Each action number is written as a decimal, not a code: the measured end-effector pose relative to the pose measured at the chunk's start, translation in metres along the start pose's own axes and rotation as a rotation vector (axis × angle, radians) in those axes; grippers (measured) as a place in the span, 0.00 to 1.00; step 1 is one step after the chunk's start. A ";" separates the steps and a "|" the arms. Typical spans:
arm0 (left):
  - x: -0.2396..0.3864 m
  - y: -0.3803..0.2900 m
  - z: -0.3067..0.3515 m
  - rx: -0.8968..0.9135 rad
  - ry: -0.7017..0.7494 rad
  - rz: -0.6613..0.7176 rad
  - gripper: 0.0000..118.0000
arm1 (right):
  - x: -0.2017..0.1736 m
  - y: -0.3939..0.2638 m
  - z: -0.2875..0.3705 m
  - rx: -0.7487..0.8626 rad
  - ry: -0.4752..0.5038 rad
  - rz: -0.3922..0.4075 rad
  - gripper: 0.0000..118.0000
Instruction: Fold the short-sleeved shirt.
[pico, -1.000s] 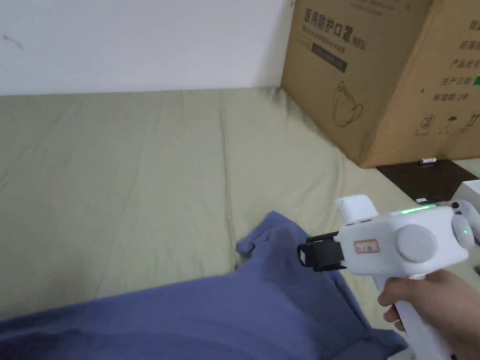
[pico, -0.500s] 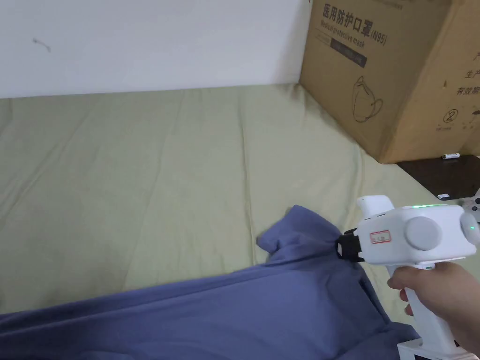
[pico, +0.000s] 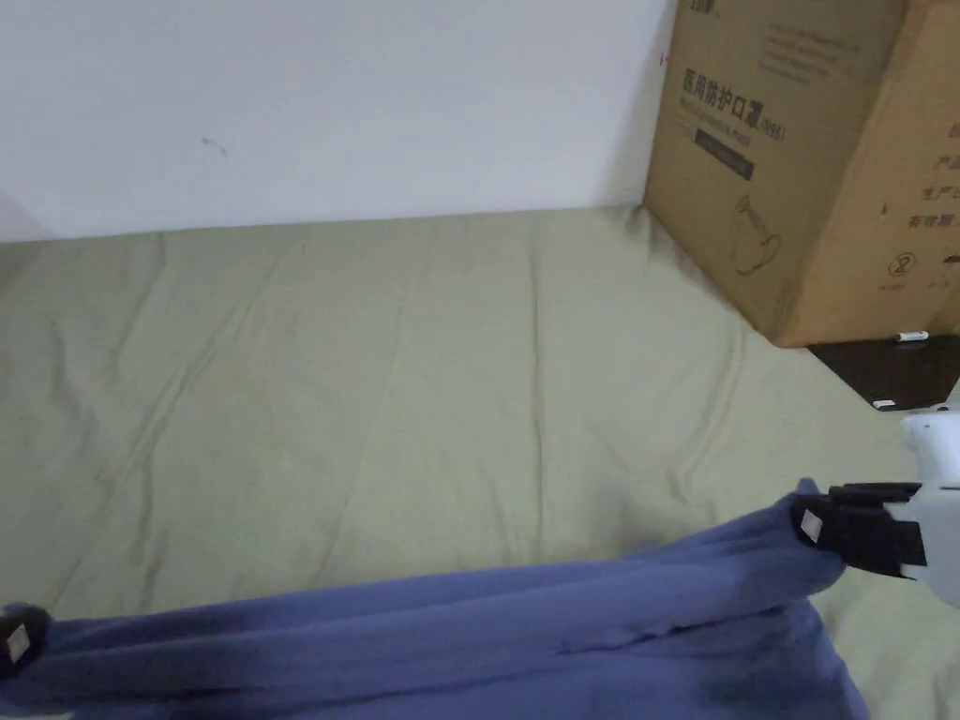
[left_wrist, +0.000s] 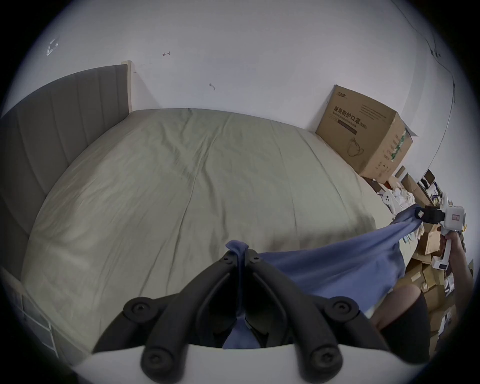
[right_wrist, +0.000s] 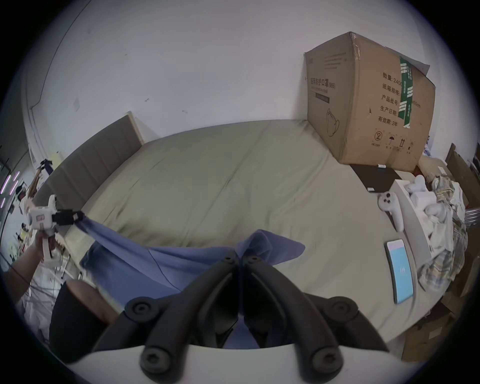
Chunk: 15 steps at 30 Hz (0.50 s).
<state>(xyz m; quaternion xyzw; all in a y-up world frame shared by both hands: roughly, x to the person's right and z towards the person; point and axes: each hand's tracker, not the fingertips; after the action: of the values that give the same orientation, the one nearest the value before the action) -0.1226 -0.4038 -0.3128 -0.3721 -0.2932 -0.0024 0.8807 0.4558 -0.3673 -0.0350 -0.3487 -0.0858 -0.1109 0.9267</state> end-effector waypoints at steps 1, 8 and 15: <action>0.000 -0.009 0.005 -0.005 -0.004 0.014 0.03 | -0.004 -0.012 0.005 -0.018 0.001 0.020 0.00; 0.019 -0.091 0.020 -0.074 0.006 0.021 0.03 | -0.016 -0.105 0.001 -0.118 -0.082 0.087 0.00; 0.002 -0.130 -0.004 -0.078 0.035 0.005 0.04 | -0.007 -0.149 -0.043 -0.149 -0.195 0.112 0.01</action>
<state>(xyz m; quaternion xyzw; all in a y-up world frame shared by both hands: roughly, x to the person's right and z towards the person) -0.1481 -0.5001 -0.2292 -0.4068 -0.2768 -0.0183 0.8704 0.4126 -0.5040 0.0249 -0.4300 -0.1475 -0.0305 0.8902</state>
